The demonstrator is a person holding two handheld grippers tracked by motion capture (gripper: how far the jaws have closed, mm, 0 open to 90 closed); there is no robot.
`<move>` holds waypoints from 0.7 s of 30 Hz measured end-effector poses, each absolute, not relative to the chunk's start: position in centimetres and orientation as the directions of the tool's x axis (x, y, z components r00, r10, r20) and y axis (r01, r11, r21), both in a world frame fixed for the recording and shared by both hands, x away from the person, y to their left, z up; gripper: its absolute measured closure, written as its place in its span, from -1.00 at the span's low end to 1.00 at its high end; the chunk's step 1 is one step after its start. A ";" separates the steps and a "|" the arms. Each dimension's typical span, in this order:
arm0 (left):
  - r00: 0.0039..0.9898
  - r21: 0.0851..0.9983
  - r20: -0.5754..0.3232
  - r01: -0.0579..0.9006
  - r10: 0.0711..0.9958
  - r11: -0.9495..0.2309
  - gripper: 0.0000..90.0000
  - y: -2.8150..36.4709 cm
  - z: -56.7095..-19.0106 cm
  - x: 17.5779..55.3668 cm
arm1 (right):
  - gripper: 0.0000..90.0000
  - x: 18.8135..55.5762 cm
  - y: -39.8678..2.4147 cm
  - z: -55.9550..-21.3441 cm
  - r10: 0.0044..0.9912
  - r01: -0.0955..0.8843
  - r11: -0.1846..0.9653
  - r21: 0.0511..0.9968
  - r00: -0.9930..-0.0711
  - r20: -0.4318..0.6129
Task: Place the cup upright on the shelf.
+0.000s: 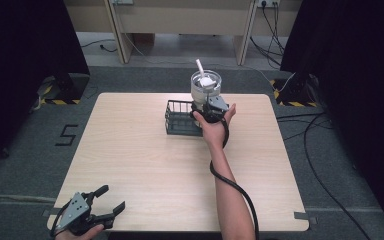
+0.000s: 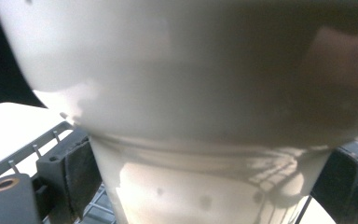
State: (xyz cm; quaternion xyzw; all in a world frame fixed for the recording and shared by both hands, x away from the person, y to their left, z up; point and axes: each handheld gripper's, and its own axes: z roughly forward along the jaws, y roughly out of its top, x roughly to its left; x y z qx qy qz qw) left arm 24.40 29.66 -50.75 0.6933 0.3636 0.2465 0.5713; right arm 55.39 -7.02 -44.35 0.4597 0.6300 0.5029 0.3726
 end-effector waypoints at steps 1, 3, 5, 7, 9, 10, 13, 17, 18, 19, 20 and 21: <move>0.614 0.971 -0.074 0.223 0.786 -0.083 -0.67 29.7 -50.8 24.4 | -0.79 55.4 -7.0 -44.3 0.954 0.205 0.071 0.976 -0.300 -0.007; 0.615 0.971 -0.072 0.222 0.785 -0.084 -0.67 29.7 -50.7 24.4 | -0.79 55.3 -7.1 -44.4 0.955 0.202 0.060 0.977 -0.297 0.002; 0.614 0.971 -0.072 0.222 0.786 -0.085 -0.67 29.7 -50.7 24.4 | -0.79 55.3 -7.1 -44.5 0.956 0.201 0.052 0.978 -0.294 0.010; 0.613 0.971 -0.070 0.221 0.787 -0.086 -0.67 29.7 -50.7 24.4 | -0.80 55.3 -7.1 -44.5 0.954 0.195 0.056 0.979 -0.299 0.005; 0.613 0.972 -0.072 0.221 0.787 -0.084 -0.67 29.7 -50.7 24.4 | -0.80 55.2 -7.1 -44.5 0.956 0.193 0.054 0.980 -0.295 0.006; 0.614 0.971 -0.072 0.222 0.786 -0.085 -0.67 29.7 -50.7 24.4 | -0.80 55.1 -7.1 -44.5 0.956 0.193 0.052 0.980 -0.292 0.007; 0.616 0.971 -0.069 0.220 0.785 -0.087 -0.67 29.6 -50.7 24.4 | -0.80 54.9 -7.0 -44.6 0.957 0.189 0.054 0.980 -0.289 0.003; 0.615 0.971 -0.070 0.221 0.785 -0.087 -0.67 29.6 -50.7 24.4 | -0.80 54.8 -7.0 -44.6 0.960 0.190 0.052 0.980 -0.281 0.003; 0.615 0.971 -0.069 0.221 0.785 -0.087 -0.67 29.6 -50.7 24.4 | -0.80 54.7 -6.9 -44.6 0.960 0.190 0.052 0.980 -0.280 0.004; 0.615 0.972 -0.070 0.220 0.785 -0.086 -0.67 29.6 -50.7 24.4 | -0.80 54.7 -6.9 -44.6 0.960 0.188 0.052 0.981 -0.279 0.003; 0.616 0.972 -0.069 0.220 0.785 -0.087 -0.67 29.6 -50.7 24.4 | -0.81 54.6 -7.0 -44.6 0.961 0.187 0.048 0.981 -0.278 0.006; 0.616 0.972 -0.070 0.220 0.785 -0.086 -0.67 29.6 -50.7 24.4 | -0.81 54.6 -7.0 -44.6 0.961 0.184 0.046 0.982 -0.277 0.007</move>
